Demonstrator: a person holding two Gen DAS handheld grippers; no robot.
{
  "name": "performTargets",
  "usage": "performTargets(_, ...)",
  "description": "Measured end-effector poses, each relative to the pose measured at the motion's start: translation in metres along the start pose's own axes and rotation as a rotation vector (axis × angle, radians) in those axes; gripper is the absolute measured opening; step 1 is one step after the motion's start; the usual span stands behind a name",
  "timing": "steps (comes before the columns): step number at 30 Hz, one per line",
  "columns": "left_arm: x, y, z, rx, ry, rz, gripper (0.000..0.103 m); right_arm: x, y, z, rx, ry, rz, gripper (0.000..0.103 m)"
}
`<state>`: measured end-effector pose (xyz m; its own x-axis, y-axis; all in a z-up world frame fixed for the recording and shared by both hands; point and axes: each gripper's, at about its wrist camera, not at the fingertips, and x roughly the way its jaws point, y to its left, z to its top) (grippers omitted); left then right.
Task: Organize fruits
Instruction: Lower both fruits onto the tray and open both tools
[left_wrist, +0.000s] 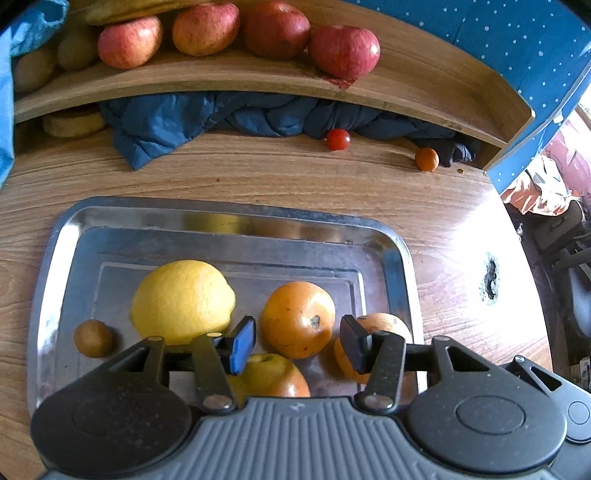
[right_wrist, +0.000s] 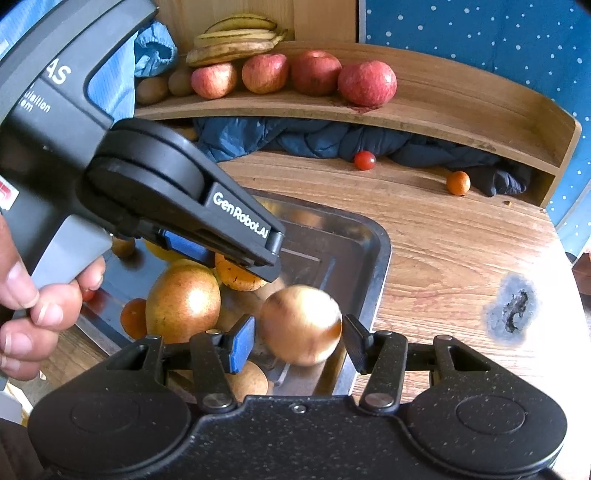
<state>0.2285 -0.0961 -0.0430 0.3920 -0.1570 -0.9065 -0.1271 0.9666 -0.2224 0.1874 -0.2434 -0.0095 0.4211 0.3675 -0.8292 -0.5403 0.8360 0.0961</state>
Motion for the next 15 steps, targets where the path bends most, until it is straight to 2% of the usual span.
performTargets(15,-0.048,0.011,-0.026,-0.047,-0.080,-0.003,0.080,-0.027,0.011,-0.007,-0.021,-0.050,0.015,0.069)
